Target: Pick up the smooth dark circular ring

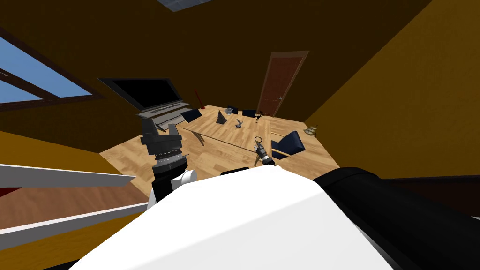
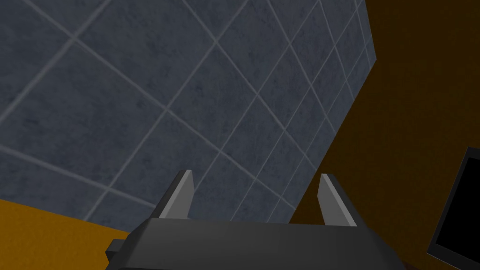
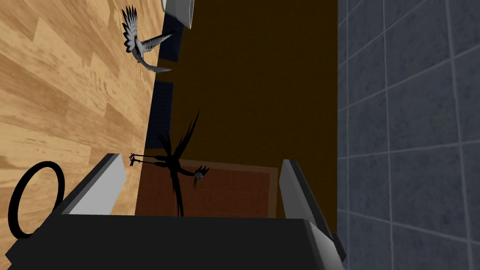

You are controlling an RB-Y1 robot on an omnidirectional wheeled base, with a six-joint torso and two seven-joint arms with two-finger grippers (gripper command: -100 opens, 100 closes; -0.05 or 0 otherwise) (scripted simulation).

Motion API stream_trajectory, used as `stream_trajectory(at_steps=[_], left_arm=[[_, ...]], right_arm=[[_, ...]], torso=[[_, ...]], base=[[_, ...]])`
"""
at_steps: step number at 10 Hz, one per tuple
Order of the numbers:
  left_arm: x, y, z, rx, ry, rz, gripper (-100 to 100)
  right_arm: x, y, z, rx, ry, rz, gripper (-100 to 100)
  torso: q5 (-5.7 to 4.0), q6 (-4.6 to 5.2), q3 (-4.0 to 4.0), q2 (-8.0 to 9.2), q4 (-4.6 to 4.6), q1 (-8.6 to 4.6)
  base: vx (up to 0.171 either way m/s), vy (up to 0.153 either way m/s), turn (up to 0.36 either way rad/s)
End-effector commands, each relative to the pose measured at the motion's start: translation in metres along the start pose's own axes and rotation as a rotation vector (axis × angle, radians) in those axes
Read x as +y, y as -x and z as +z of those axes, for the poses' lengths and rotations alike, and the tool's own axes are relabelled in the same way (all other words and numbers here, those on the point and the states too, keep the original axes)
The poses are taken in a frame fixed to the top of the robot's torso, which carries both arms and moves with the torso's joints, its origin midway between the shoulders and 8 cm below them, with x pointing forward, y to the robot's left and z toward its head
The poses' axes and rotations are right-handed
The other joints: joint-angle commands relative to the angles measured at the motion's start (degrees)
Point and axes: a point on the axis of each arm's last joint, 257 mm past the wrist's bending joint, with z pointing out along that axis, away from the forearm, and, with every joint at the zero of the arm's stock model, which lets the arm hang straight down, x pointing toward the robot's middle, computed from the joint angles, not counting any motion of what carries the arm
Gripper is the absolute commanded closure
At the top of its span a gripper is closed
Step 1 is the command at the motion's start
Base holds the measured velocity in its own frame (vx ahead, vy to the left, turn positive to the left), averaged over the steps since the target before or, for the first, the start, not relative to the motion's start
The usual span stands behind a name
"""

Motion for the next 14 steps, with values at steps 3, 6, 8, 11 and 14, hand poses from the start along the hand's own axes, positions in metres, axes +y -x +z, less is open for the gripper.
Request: stream_trajectory(at_steps=[3,6,8,11,14], left_arm=[[0.0,0.0,0.0,0.0,0.0,0.0,0],[0.0,0.0,0.0,0.0,0.0,0.0,0],[0.0,0.0,0.0,0.0,0.0,0.0,0],[0.0,0.0,0.0,0.0,0.0,0.0,0],[0.0,0.0,0.0,0.0,0.0,0.0,0]], right_arm=[[-0.047,-0.01,-0.027,0.053,-0.106,0.019,-100],[-0.088,-0.011,-0.054,0.081,-0.207,0.028,-100],[-0.118,-0.012,-0.08,0.111,-0.288,0.037,-100],[-0.161,-0.012,-0.131,0.172,-0.423,0.056,-100],[-0.175,-0.007,-0.143,0.162,-0.462,0.053,-100]], torso=[[-0.01,0.04,-0.03,-0.05,-0.01,-0.07],[0.0,0.0,-0.01,-0.02,0.0,-0.01],[0.0,0.0,-0.03,-0.06,-0.01,0.0],[0.0,0.05,-0.03,-0.06,-0.01,-0.05],[-0.02,0.05,-0.05,-0.08,-0.01,-0.1]], base=[[-0.009,0.024,0.091],[-0.015,0.029,0.148],[-0.004,0.037,0.167],[0.001,0.036,0.185],[0.002,0.011,0.033]])
